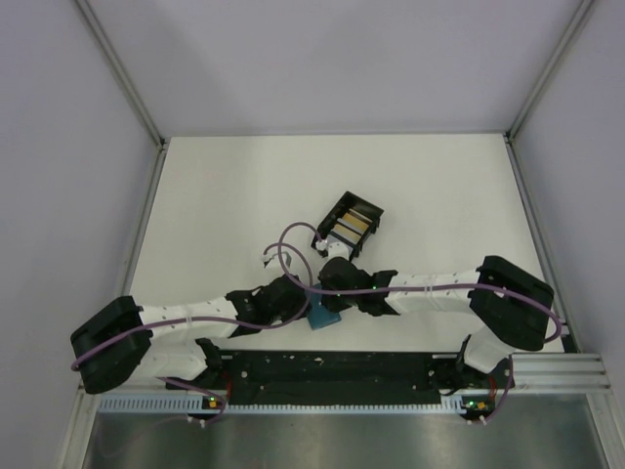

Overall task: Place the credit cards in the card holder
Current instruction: Close the card holder at the center of the board.

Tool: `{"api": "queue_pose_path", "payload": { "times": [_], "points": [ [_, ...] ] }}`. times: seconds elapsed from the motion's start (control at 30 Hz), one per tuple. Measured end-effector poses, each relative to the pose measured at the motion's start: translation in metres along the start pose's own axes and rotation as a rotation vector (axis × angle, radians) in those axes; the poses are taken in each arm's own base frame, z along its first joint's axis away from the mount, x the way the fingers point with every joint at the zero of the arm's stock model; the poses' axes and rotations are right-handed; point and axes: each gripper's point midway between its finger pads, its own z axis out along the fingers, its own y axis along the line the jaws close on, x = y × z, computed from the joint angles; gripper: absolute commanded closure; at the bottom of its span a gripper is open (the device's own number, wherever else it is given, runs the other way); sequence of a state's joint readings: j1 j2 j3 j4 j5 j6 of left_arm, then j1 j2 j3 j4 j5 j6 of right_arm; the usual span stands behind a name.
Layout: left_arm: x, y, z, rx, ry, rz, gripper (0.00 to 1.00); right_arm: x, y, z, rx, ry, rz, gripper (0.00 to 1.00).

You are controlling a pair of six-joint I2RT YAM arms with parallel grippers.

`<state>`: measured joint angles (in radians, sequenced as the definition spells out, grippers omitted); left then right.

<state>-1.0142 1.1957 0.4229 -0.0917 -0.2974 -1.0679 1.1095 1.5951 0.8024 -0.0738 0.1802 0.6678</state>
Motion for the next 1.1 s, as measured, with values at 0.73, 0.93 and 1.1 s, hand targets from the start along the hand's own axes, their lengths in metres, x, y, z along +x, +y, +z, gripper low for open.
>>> {"api": "queue_pose_path", "payload": {
  "times": [0.73,0.93,1.1],
  "points": [
    [-0.001,-0.001,0.000,0.013,-0.003,0.038,0.48,-0.020,-0.015,-0.019,-0.026,-0.049,0.055,0.60],
    [-0.001,-0.006,0.000,0.038,0.001,0.045,0.46,-0.004,-0.026,-0.012,-0.017,-0.012,0.071,0.59],
    [-0.001,-0.016,0.005,0.074,0.008,0.069,0.46,0.010,-0.024,-0.007,-0.059,0.008,0.116,0.59]
  ]
}}
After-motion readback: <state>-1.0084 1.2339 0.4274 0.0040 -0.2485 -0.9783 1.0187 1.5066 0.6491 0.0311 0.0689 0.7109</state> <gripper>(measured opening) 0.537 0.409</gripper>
